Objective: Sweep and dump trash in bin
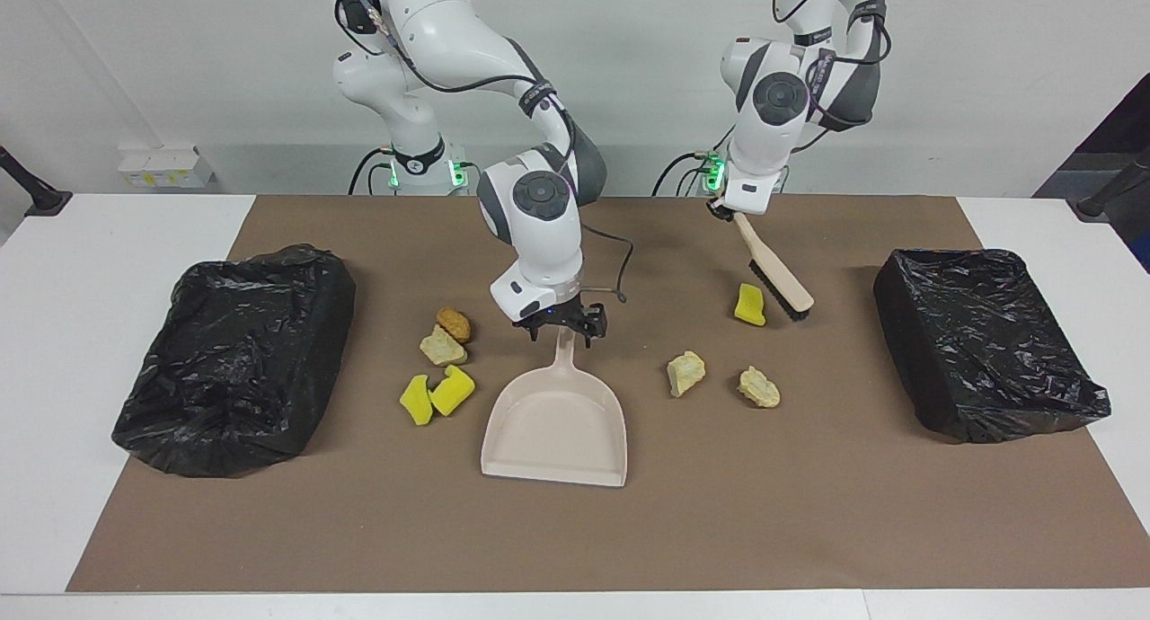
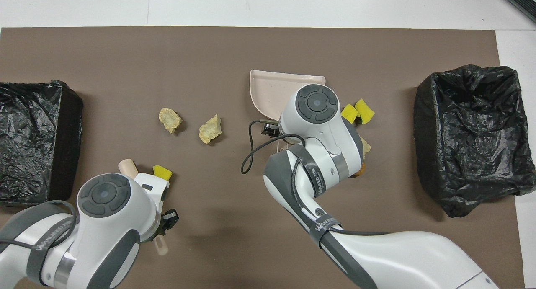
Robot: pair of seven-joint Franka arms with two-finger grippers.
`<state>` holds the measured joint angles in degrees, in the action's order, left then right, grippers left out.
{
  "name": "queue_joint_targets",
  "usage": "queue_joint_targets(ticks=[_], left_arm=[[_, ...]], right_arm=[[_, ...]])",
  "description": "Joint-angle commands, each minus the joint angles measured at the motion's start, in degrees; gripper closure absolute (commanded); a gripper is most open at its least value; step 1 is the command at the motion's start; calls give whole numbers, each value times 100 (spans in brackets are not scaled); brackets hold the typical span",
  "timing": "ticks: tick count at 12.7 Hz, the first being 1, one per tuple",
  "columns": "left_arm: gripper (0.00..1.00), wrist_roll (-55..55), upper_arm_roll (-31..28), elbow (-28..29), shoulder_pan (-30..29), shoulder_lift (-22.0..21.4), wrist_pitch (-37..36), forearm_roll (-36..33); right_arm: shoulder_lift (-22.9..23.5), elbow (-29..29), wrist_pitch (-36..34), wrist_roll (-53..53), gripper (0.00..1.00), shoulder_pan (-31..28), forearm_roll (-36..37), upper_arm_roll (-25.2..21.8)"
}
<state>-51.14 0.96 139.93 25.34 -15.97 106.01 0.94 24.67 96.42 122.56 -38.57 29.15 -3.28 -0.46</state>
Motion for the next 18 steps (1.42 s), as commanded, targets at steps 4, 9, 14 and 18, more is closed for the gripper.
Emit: queue_joint_targets(ticks=[4, 9, 14, 18], left_arm=[[100, -151, 53, 106, -20, 550, 1403, -15], [100, 699, 53, -299, -20, 806, 1450, 126], [100, 1421, 18, -721, -317, 850, 992, 99], [100, 2096, 18, -730, -801, 805, 1035, -103]], right_arm=[[-138, 149, 5, 60, 100, -32, -120, 46], [-242, 0, -478, 410, 100, -76, -111, 55], [-1340, 411, -1268, 4156, 100, -392, -173, 37], [-1720, 1071, -1173, 7477, 100, -436, -137, 46]])
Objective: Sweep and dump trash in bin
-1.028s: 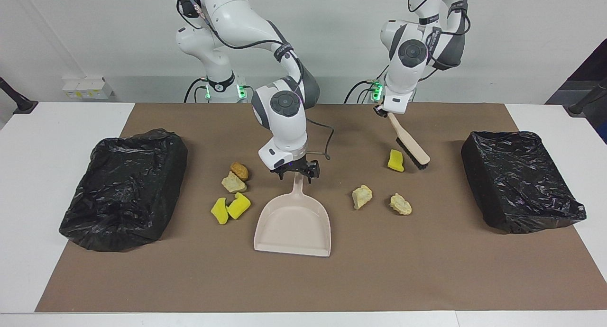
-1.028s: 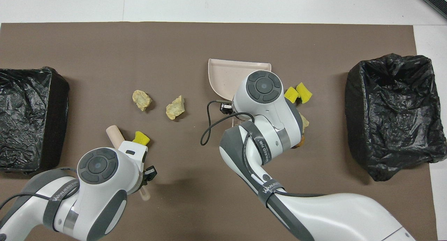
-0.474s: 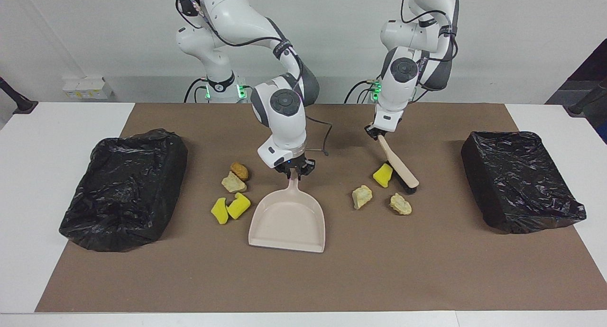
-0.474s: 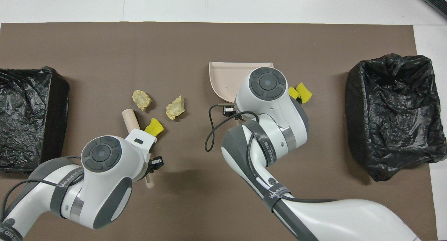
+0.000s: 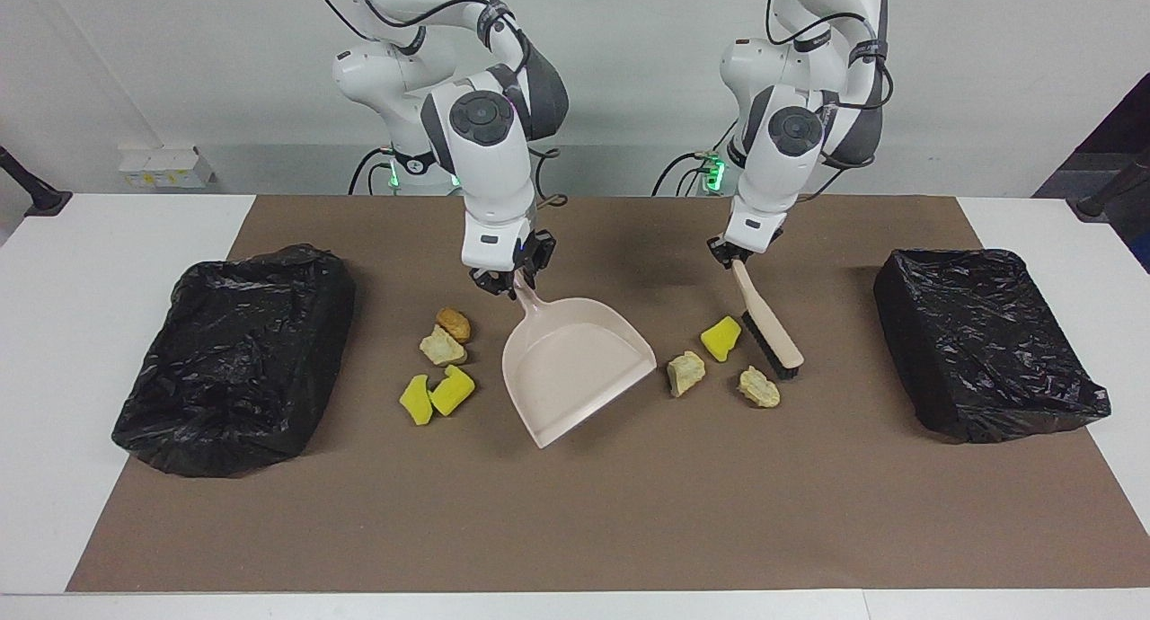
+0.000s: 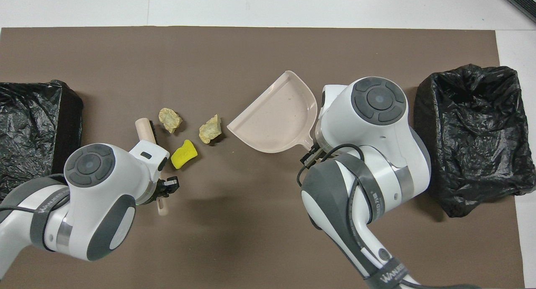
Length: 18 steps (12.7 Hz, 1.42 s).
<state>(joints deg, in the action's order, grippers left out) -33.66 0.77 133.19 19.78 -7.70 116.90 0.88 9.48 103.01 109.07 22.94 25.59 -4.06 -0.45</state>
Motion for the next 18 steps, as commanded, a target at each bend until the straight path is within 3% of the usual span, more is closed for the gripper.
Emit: queue_joint_targets(ticks=[1, 5, 9, 11, 18], left_arm=[[100, 638, 29, -48, -325, 5, 60, -97], [100, 1694, 37, -48, -704, 522, 937, -97], [100, 2721, 55, -65, -660, 716, 1010, -88], [100, 2821, 81, -65, -599, 752, 1019, 8], [100, 2838, 90, -118, 533, 691, 992, 325]], right_arm=[[-201, 448, 124, 1676, 100, -89, -60, 54], [237, 589, 815, 2154, 100, 225, 89, 45], [344, 598, 940, 891, 100, 288, 37, 71], [467, 607, 1019, 774, 100, 446, 45, 71], [546, 607, 1099, 800, 100, 499, 186, 71]])
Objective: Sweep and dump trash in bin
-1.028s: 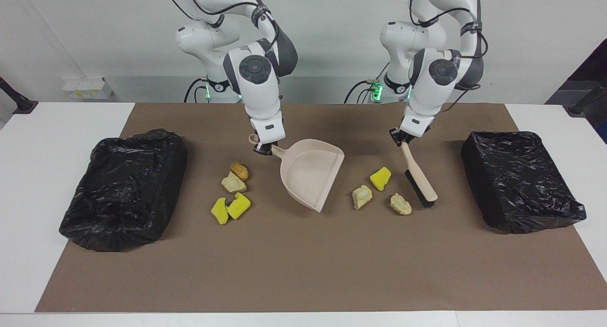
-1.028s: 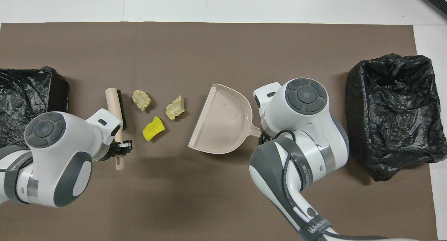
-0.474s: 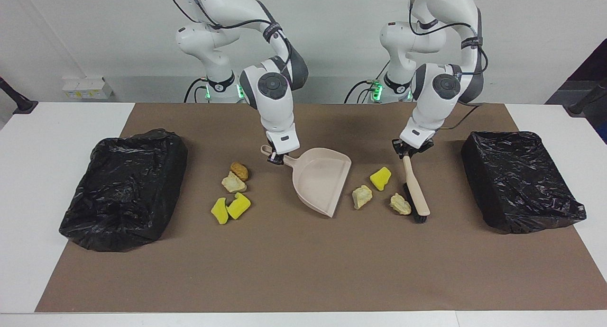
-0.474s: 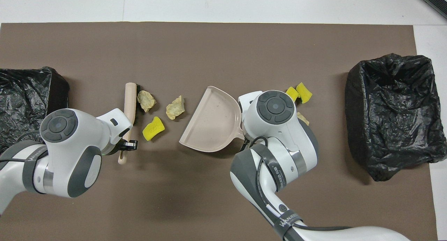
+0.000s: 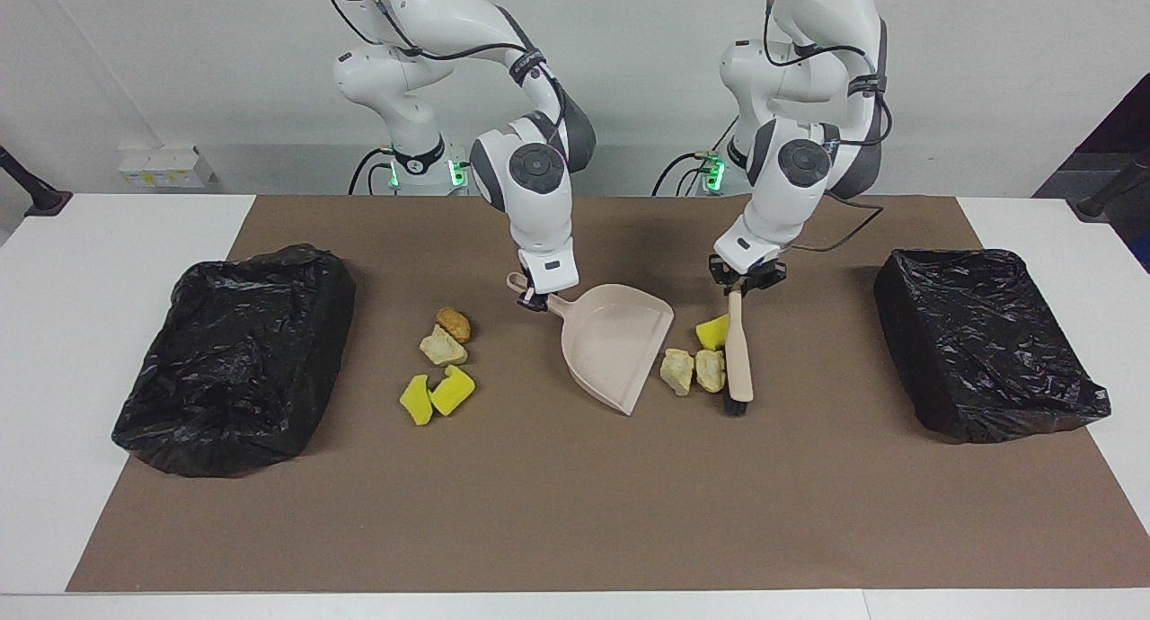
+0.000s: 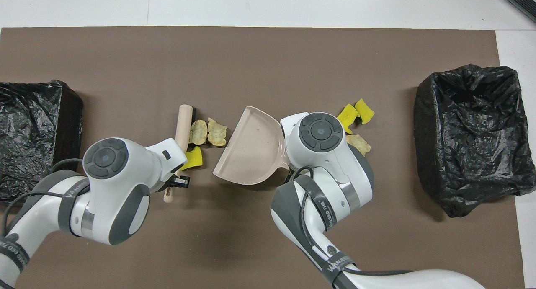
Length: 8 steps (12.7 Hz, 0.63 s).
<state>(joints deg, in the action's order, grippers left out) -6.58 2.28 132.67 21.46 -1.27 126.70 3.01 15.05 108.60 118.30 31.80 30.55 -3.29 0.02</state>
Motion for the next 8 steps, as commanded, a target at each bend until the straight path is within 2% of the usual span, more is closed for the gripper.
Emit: queue_joint_targets(ticks=[1, 3, 5, 8], left_arm=[[100, 140, -53, -75, 586, 39, 21, 112], [100, 140, -44, -127, 990, 30, 30, 487], [100, 79, -52, -486, 1324, 109, -92, 831], [100, -27, -96, -795, 1282, -39, -776, 868]], right_arm=[[-11, 47, 176, -95, 100, 3, 109, 24], [-11, 47, 185, -112, 100, 3, 109, 24], [-11, 47, 176, -113, 100, 3, 109, 24], [-11, 47, 185, -113, 100, 3, 109, 24]])
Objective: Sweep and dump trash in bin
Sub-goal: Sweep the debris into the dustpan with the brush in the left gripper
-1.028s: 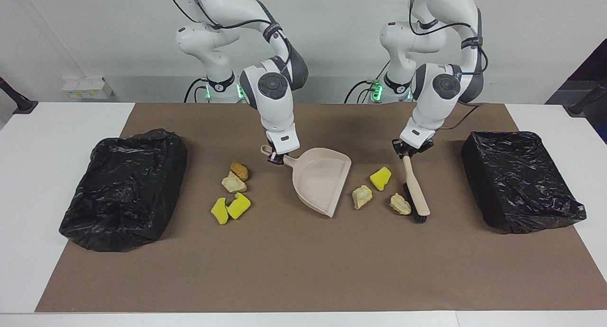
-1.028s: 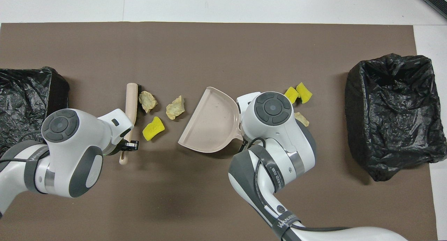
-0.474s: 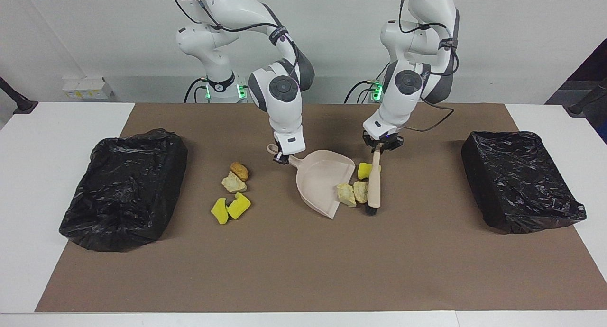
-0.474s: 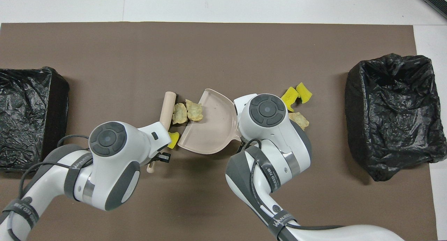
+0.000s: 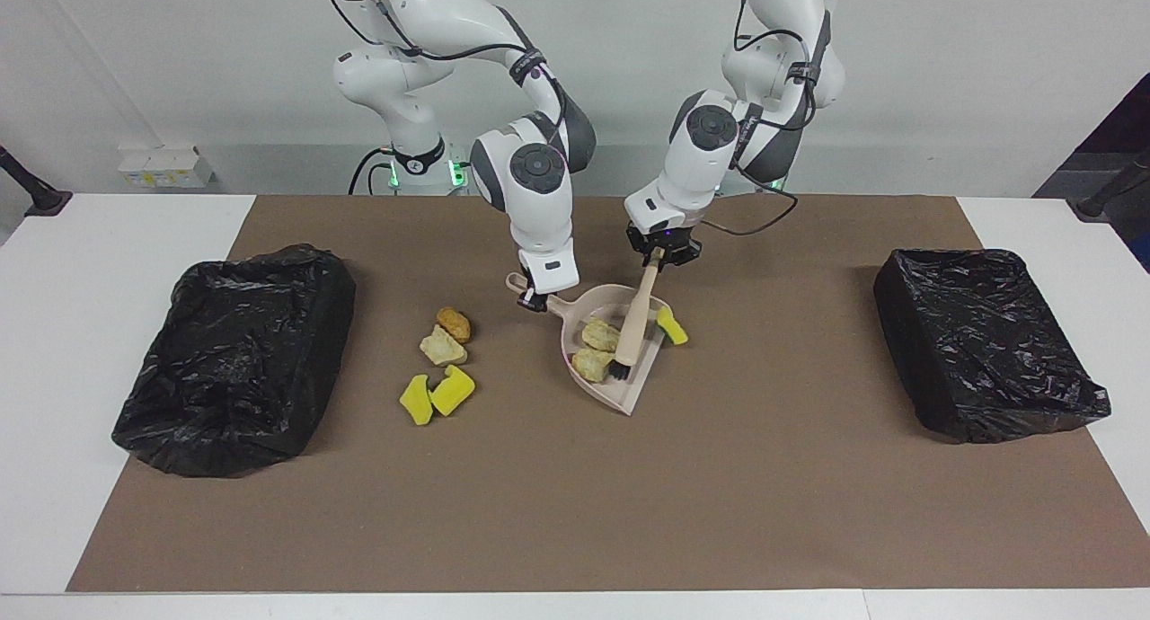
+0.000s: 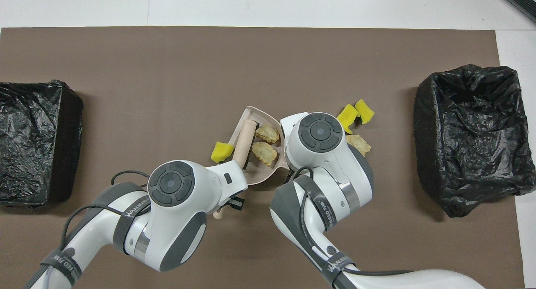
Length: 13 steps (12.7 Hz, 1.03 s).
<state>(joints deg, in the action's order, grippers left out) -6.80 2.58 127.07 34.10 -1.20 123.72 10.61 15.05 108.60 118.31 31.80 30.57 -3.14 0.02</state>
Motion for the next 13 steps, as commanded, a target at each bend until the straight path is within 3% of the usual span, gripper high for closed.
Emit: queue_joint_targets(ticks=[1, 3, 7, 10, 13], left_arm=[[100, -319, -135, -236, 9, -143, -568, 108], [100, -1197, -144, -192, 9, -318, -621, 99], [100, -1263, -144, -157, -526, -662, -885, 73], [100, -1237, -144, -86, -764, -365, -771, -119], [100, -456, -135, 237, -983, -152, -508, -367]], right_arm=[[-11, 47, 184, -113, 100, 1, 94, 24], [-11, 47, 184, -104, 100, 1, 94, 24], [-11, 47, 193, -104, 100, 1, 94, 24], [-2, 65, 219, -104, 100, 1, 94, 24], [-2, 91, 263, -112, 100, 1, 94, 24]])
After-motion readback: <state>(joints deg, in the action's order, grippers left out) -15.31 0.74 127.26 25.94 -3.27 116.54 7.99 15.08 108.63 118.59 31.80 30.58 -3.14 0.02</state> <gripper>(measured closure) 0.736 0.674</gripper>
